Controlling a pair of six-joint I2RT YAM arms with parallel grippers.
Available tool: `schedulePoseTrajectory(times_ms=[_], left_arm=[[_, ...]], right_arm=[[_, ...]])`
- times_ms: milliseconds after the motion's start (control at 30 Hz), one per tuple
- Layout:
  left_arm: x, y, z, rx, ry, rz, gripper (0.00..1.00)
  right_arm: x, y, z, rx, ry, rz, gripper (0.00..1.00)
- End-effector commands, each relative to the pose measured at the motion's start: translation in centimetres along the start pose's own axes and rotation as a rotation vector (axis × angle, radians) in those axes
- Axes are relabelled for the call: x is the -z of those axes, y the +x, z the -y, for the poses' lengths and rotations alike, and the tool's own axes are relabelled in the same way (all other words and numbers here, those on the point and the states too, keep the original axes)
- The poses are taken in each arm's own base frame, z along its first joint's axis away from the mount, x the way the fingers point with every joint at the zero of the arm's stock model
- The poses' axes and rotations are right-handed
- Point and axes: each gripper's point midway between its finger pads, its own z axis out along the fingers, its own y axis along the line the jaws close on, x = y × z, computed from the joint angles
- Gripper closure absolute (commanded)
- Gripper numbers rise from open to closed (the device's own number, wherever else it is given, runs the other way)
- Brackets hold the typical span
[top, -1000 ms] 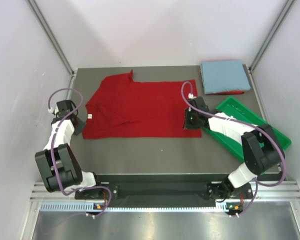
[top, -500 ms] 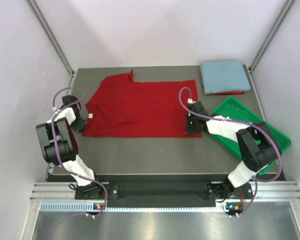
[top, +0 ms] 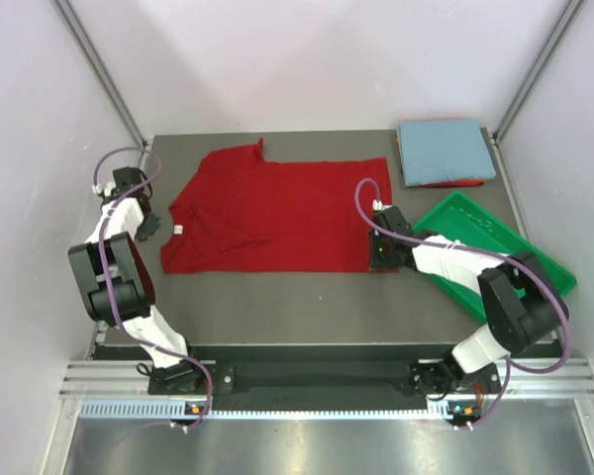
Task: Fold and stack the t-shirts
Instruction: Fold the tshirt
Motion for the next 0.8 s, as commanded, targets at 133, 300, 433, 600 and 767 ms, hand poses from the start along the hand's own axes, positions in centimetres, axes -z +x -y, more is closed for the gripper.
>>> schedulePoseTrajectory(times_ms=[133, 300, 433, 600, 767], left_arm=[[8.1, -3.0, 10.5, -0.069, 0.522, 0.093, 0.65], [7.6, -1.2, 13.3, -0.082, 0.62, 0.039, 0.62], [6.2, -0.3, 15.1, -0.089, 0.659, 0.014, 0.6], [5.2, 0.5, 16.4, -0.104, 0.665, -0.001, 0.56], [3.0, 1.4, 16.9, -0.119, 0.61, -0.03, 0.56]], right_arm=[[2.9, -3.7, -3.2, 0.018, -0.056, 0.092, 0.81], [3.3, -4.1, -4.2, 0.023, -0.074, 0.099, 0.8], [3.7, -4.4, -4.4, 0.023, -0.082, 0.121, 0.79], [4.1, -4.8, -4.8, 0.024, -0.098, 0.135, 0.79], [4.7, -5.2, -4.9, 0.03, -0.108, 0.153, 0.79]])
